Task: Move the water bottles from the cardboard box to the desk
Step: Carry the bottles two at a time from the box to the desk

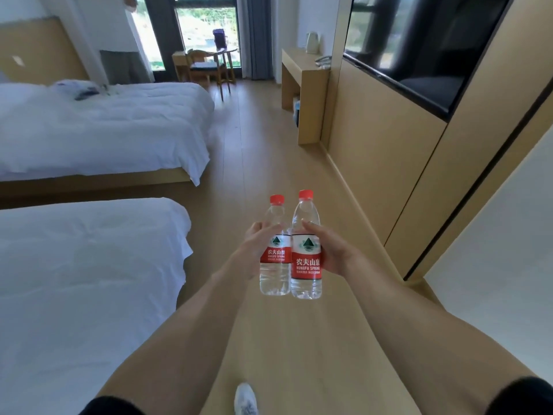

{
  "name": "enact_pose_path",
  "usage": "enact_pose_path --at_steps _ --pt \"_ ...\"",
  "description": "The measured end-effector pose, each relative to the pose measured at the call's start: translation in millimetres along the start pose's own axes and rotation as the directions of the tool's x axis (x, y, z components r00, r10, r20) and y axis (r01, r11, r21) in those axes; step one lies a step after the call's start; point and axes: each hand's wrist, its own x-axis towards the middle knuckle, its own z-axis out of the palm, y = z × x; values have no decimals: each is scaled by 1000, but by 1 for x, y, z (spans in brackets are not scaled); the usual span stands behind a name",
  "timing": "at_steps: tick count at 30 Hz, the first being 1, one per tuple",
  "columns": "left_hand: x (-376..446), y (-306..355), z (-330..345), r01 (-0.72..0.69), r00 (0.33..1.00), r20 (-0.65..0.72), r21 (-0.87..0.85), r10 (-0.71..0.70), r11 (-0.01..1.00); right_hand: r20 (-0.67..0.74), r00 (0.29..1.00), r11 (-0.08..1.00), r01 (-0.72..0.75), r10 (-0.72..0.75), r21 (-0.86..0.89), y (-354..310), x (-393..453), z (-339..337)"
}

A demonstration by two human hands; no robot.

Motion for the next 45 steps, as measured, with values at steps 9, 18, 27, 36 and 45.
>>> enact_pose_path --at_steps 9,18,27,36,45 --pt "159 60 -16 38 999 38 -3 -37 999 -37 999 999 18 -19 -34 -71 149 -22" --pt "322 153 -35 45 993 111 -16 -43 999 -102 994 999 35 -37 -22 -166 297 -29" --pt "442 204 -53 46 995 86 -12 -45 999 -93 995 998 40 -44 -42 -226 427 -47" --pt "578 271 -57 13 1000 -20 -36 -14 999 34 999 999 3 -1 -53 -309 584 -79" --pt "712 351 -39 17 997 -78 -47 -21 999 107 993 995 -41 51 -96 -411 718 -118"
